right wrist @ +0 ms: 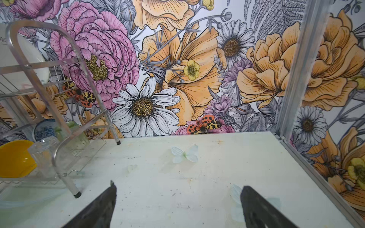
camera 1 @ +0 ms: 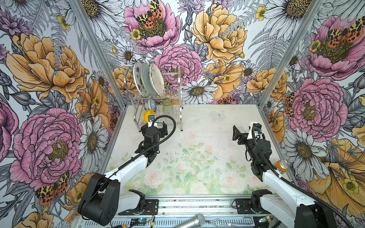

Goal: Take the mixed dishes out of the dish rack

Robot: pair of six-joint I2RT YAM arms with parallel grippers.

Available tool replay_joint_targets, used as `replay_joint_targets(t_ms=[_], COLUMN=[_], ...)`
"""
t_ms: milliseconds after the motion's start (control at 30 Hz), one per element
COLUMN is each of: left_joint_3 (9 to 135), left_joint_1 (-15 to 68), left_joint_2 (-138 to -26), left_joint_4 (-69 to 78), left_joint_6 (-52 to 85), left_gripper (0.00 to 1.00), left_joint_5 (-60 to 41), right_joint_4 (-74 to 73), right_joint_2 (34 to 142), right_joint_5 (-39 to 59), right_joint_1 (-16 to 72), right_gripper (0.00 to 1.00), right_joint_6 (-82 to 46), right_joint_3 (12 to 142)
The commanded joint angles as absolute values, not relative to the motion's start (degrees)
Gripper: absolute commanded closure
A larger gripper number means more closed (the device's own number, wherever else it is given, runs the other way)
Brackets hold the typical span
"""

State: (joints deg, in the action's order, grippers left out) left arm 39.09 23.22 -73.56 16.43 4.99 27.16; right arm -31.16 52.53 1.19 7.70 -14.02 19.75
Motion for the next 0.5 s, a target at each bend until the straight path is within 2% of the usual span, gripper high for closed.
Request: replay_joint_targets(t_ms=[0,200,467], left_joint_3=[43.9,52.6,60.5], left_joint_1=[27.8,32.2,33.2], left_joint_2=[-77.9,-86.4,-94.4], left_joint_4=[8.3,4.9,4.7], left_joint_6=[7.6,9.5,12.5], left_gripper=[0.01,0.01,0.05], left_joint_5=[28.6,26.6,20.1], right_joint_4=[-26.9,-26.5,-25.2], right_joint_2=[49.6,47.5,44.4], right_joint_5=[7.1,14.4,14.7], right_joint_1=[8.0,6.9,2.2], right_gripper=[0.01,0.01,0.01], right_joint_6=[-20.3,-23.9,-34.0], right_joint_3=[16.8,16.7,16.0])
